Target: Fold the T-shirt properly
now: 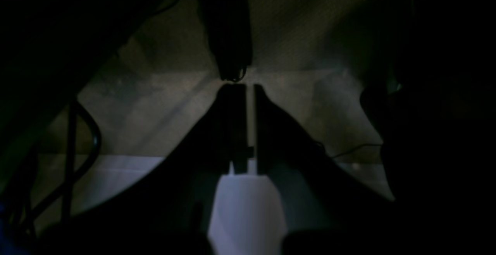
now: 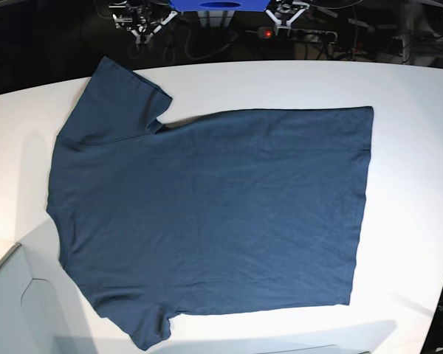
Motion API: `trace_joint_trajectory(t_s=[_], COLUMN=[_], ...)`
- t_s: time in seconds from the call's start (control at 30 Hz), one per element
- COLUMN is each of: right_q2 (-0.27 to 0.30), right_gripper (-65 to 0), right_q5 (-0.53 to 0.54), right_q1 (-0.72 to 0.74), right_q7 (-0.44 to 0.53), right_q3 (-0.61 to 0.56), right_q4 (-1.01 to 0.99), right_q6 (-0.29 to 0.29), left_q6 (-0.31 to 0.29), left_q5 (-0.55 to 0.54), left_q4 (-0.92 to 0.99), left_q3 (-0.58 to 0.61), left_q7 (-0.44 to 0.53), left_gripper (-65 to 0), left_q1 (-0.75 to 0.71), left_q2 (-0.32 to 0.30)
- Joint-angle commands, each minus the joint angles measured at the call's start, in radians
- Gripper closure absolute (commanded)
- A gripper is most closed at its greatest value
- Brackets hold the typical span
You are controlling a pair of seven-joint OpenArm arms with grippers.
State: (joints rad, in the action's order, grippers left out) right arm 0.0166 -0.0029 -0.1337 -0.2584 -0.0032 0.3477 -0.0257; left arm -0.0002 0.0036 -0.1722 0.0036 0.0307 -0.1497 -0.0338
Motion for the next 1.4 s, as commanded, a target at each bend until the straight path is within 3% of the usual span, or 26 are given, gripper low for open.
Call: trace_joint_trajectory(t_s=[0.0,0.8,0.9,1.1,1.23,1.37], right_q2=[0.003,0.004,0.004,0.035,0.061,0.085], right_gripper=[-0.1,-0.1,-0.1,-0.1,-0.1,-0.1], right_q5=[0.001,0.001,0.001,0.001,0.001,0.001], right_q1=[-0.002,-0.010,-0.030,-0.194,-0.326,-0.449], right_q7=[0.000,-0.003,0.005,-0.008,-0.081,-0.169], right_q3=[-0.002,-0.002,-0.002,-0.002,-0.002,-0.002], right_q4=[0.004,0.006,0.012,0.307,0.580,0.851], right_q6=[0.023,0.023,0.027,0.025,0.025,0.023], left_q6=[0.001,0.001,0.001,0.001,0.001,0.001], left_q5=[-0.001,-0.009,-0.009,-0.009,-0.009,-0.011], left_q4=[-0.002,-0.003,-0.076,-0.362,-0.557,-0.751], left_q3=[0.000,-0.007,-0.007,-0.009,-0.009,-0.009], left_q7=[0.004,0.010,0.005,0.004,0.001,-0.099], left_gripper=[0.0,0.0,0.0,0.0,0.0,0.0], left_q1=[-0.006,-0.014,-0.052,-0.241,-0.348,-0.436], left_q2=[-0.002,-0.010,-0.010,-0.013,-0.018,-0.047])
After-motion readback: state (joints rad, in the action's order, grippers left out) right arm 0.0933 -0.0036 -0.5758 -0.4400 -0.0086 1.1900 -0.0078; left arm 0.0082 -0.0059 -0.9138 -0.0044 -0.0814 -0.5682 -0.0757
